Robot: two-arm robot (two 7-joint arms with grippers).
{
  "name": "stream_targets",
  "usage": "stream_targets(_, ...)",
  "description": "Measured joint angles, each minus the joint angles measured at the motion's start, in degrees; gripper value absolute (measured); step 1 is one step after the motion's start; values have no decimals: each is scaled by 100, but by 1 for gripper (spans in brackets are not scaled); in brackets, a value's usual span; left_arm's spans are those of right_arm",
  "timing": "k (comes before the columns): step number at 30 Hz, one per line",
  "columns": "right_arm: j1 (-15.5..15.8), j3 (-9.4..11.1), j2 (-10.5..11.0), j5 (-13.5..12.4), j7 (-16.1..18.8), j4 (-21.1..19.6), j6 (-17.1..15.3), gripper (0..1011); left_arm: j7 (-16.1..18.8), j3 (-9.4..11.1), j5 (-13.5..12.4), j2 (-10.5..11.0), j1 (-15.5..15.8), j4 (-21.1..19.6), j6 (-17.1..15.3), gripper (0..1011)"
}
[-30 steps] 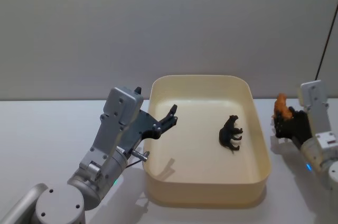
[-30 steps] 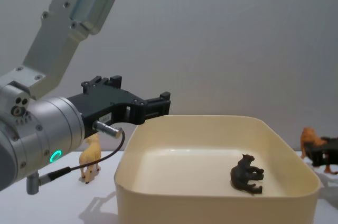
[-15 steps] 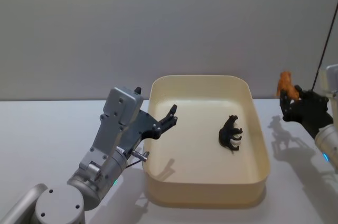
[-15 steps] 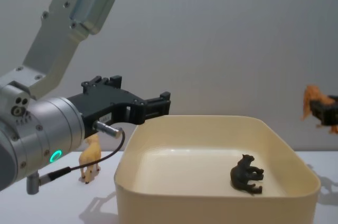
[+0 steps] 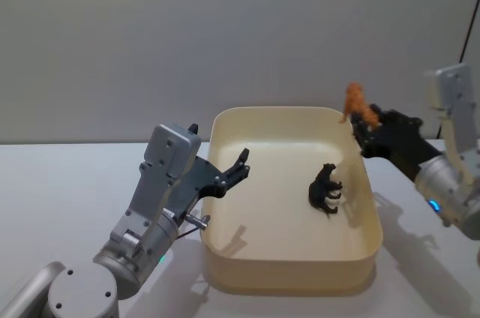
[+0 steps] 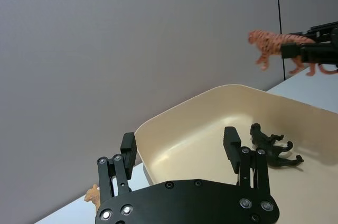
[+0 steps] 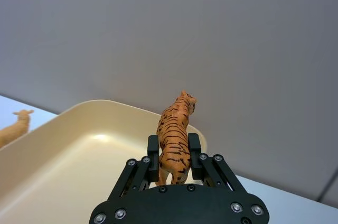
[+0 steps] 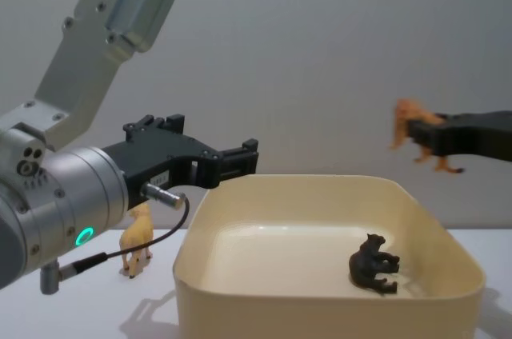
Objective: Pick up the toy alternately with two hands and place it into the central storage box.
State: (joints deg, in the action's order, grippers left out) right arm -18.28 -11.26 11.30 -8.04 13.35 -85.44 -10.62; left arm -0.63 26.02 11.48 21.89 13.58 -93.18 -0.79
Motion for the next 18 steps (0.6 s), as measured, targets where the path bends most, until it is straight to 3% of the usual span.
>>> stream_targets(6,-353,-178,-252,54,343,466,14,319,0,0,0,0,0,0,0,1001)
stream_targets(13,-655,-318,-457,137,616,899,72,548,0,0,0,0,0,0,0,1001)
stream_targets(18,-729,-351,-499,158,686,998,98,690,0,0,0,0,0,0,0,1001)
